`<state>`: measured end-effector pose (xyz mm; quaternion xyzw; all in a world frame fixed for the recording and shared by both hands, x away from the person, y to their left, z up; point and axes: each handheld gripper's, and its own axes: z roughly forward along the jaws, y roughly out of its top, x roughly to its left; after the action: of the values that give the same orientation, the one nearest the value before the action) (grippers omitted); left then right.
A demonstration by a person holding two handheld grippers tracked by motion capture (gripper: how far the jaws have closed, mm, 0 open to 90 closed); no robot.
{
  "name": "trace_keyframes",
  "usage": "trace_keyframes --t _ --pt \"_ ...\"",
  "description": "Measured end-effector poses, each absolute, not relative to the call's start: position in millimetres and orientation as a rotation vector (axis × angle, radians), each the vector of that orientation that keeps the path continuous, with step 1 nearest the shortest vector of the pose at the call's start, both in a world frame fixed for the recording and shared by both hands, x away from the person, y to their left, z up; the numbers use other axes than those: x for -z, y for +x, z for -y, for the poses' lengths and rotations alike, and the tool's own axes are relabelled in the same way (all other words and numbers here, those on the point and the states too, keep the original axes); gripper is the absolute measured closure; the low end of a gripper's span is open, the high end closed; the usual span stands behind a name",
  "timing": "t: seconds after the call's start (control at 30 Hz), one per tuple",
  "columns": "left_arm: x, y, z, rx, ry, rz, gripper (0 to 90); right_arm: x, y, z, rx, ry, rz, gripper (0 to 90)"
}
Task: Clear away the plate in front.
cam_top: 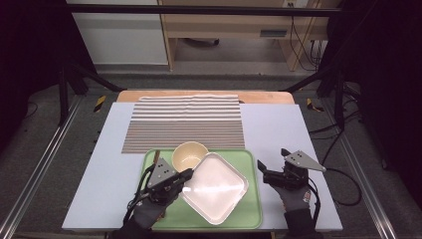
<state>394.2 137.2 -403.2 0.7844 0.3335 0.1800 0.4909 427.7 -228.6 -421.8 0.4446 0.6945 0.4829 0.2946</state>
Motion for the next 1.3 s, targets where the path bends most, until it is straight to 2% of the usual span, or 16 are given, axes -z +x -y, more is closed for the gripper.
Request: trace_keyframes --t 0.7,1.3 --pt "437 402 -112 -0.396 1.977 -0.848 88.0 422 428 226 -1.281 1.173 -1.86 7.7" --pt "458 410 -100 -0.43 2.051 -0.883 85.0 423 428 224 -1.281 1.172 -1.87 7.7"
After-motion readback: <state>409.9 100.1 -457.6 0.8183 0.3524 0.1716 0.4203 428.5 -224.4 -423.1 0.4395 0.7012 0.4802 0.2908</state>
